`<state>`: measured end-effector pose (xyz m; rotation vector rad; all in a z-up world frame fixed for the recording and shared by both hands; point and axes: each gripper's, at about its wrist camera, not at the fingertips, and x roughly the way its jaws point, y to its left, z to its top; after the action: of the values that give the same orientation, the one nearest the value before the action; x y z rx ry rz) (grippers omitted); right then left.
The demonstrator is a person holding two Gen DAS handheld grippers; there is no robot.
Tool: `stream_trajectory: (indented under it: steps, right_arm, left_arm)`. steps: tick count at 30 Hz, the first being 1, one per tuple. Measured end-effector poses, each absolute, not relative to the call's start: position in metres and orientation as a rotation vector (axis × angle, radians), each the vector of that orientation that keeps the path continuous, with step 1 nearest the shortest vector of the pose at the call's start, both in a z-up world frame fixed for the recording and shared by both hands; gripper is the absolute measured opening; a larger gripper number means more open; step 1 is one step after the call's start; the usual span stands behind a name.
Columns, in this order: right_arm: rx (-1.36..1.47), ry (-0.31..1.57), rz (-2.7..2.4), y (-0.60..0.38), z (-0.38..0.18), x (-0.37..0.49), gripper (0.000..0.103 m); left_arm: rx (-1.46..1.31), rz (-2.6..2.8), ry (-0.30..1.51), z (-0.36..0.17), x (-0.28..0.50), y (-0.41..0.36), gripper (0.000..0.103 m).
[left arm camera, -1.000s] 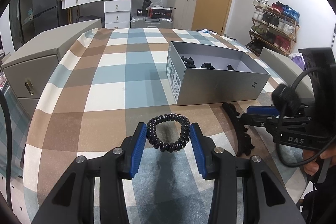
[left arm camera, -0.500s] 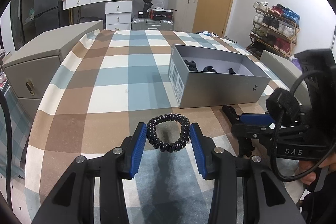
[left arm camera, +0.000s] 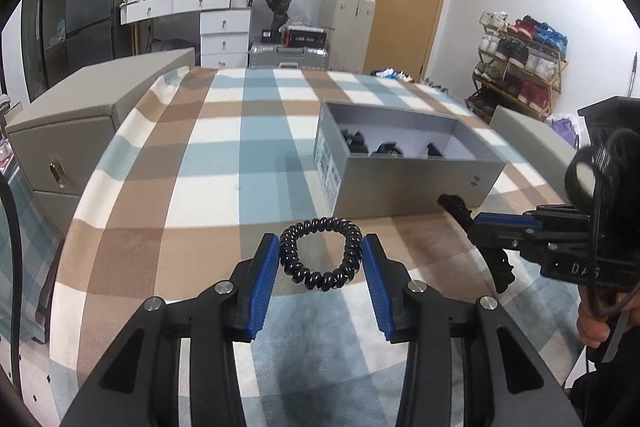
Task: Organize jewelry
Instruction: 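Lift the headband with the right gripper while the left carries the hair tie toward the box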
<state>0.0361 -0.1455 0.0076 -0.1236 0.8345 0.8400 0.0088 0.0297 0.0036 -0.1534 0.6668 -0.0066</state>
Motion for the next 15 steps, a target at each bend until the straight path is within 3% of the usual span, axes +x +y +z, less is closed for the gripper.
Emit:
stream_trajectory:
  steps: [15]
  right_arm:
    - [0.007,0.708,0.81,-0.167,0.054,0.054,0.014]
  left_arm:
    - [-0.134,-0.03,0.577,0.031,0.03,0.017,0.037]
